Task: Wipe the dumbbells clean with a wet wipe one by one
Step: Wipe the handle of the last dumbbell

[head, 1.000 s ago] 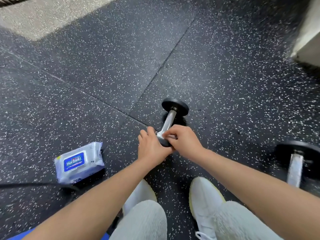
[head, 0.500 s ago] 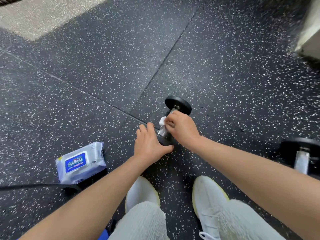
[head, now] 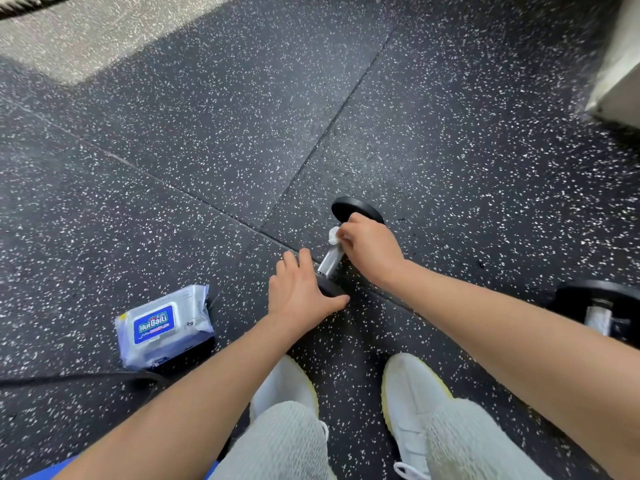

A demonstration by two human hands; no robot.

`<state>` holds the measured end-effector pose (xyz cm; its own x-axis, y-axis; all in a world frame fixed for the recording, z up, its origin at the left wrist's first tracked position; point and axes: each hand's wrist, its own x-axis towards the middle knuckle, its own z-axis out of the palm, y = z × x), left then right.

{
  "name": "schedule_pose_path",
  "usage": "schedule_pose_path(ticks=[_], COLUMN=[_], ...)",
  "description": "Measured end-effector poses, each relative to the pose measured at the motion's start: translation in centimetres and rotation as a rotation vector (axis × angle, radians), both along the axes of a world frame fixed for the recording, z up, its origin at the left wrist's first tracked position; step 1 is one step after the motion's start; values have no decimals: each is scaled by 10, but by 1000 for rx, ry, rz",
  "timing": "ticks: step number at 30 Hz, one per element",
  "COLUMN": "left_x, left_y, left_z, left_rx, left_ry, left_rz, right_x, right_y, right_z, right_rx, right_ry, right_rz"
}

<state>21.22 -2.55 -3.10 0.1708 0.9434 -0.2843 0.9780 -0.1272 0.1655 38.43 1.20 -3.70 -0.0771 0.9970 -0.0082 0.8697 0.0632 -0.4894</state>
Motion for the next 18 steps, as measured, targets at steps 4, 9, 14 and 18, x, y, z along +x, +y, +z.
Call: schedule_pose_path(ticks=[4,9,14,18], left_x=[-1,-5,-2,-2], left_y=[0,0,-1,-2], left_z=[-2,-9,-9,-9], left_rx=[32,86,125,114], left_ry=[2,-19,-15,10], left_rz=[-16,-18,6,-48], right_x=[-15,-12,6,11], right_y=[-15,-12,9,6], right_z=[-3,-6,-3,-2], right_rx=[-59,-67,42,79], right_ry=[69,66,-79,-227], right_rz=[149,355,177,91])
